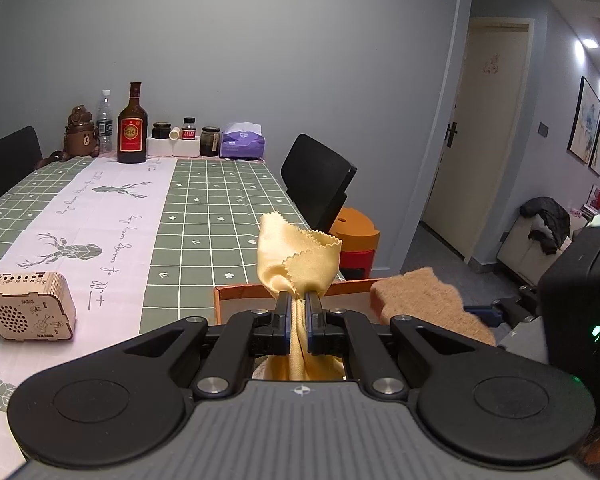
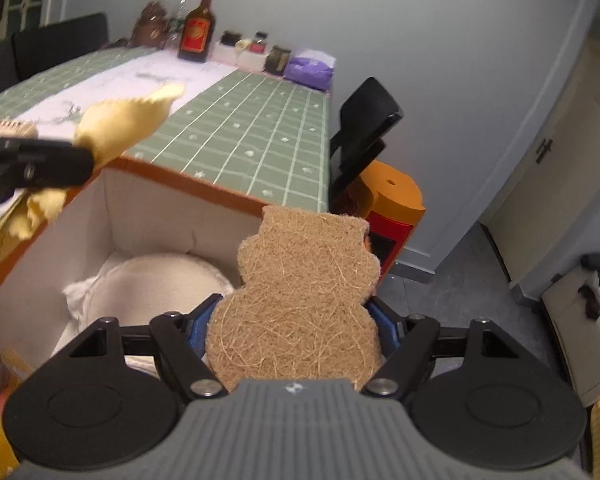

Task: Organize soft objects
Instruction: 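Carry the coir sponge and yellow cloth over the orange box with both grippers, then lower the coir sponge into the box and open the right gripper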

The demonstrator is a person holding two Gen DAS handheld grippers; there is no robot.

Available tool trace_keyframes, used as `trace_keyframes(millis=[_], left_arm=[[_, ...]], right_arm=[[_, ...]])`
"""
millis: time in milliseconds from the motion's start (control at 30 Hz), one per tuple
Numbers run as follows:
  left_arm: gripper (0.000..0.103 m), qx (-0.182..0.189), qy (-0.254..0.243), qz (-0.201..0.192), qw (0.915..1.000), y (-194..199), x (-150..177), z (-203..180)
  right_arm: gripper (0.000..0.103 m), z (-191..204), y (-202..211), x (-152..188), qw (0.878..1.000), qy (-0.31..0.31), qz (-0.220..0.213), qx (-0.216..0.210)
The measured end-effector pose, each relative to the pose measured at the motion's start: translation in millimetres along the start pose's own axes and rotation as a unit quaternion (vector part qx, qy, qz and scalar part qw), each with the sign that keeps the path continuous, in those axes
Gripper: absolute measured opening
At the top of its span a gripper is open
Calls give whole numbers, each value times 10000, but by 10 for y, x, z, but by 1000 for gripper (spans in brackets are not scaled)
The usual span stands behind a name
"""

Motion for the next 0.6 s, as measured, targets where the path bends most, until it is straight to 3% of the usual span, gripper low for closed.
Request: trace_keyframes(millis=[133,300,400,467,600], left_arm=[[7,1,33,-27,10000,-10,-17,43],[7,6,5,-23,10000,13,-16,51],[7,38,-29,-37,10000,35,-33,43],[7,67,-51,-44,10000,50,-39,42],[7,22,-87,-122,9999,99,-46,71]], right_arm=[[75,103,-142,11,9983,482,189,251],[78,85,-174,15,9982,465,282,251],[85,98,-101,-2,9981,528,199,237],[100,107,-62,-7,9974,626,213,282],[100,55,43,-2,9968,677,213,373]])
Point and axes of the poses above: each gripper's, at about its wrist camera, not at the fingertips, and y roughly against the way its jaws point, z to its left, x to its underside, the point moved 5 cm from there along -y, roughly the way its jaws point, and after that the axes turned 7 degrees about y, right-handed, at the moved point
